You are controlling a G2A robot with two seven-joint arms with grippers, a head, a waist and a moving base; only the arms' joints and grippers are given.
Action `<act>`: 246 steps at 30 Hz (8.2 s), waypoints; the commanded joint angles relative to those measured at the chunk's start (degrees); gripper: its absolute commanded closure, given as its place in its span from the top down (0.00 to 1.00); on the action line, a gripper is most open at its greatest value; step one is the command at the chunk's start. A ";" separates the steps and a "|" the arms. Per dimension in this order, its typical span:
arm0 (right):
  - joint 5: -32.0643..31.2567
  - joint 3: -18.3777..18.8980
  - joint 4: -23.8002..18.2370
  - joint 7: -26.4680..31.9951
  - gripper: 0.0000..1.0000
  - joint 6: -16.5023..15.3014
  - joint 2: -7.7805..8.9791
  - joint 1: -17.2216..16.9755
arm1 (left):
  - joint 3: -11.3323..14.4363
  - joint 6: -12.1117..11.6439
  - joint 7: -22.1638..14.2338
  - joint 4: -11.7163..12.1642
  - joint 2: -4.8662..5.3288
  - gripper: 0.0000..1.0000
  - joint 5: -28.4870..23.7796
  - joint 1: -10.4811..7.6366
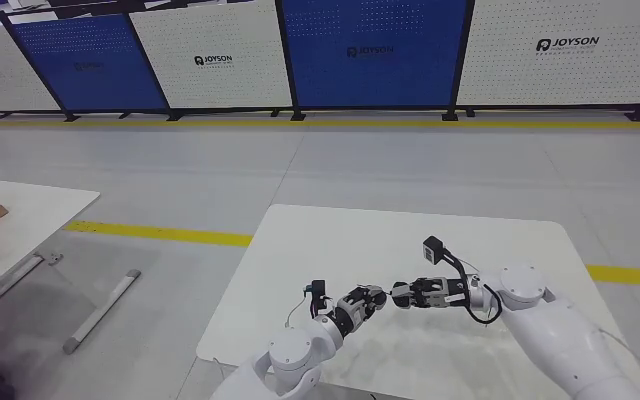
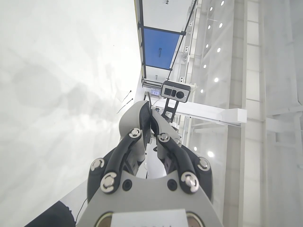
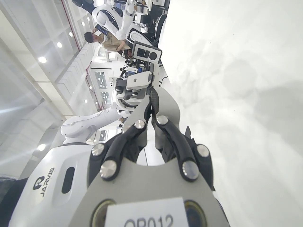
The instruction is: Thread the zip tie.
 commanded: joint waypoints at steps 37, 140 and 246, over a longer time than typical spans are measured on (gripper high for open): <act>-3.52 4.17 -0.91 1.31 0.00 1.11 -1.04 -1.81 | -0.50 -0.29 0.46 0.15 -0.59 0.00 1.02 0.25; -3.51 7.26 -3.17 6.26 0.00 1.75 -0.78 -3.84 | -1.75 -9.57 -5.45 -0.50 -0.08 0.02 11.05 4.34; -0.13 17.37 -9.05 4.90 1.00 -2.59 2.72 -12.43 | -7.83 -16.08 -1.41 -14.90 0.57 0.00 11.89 14.82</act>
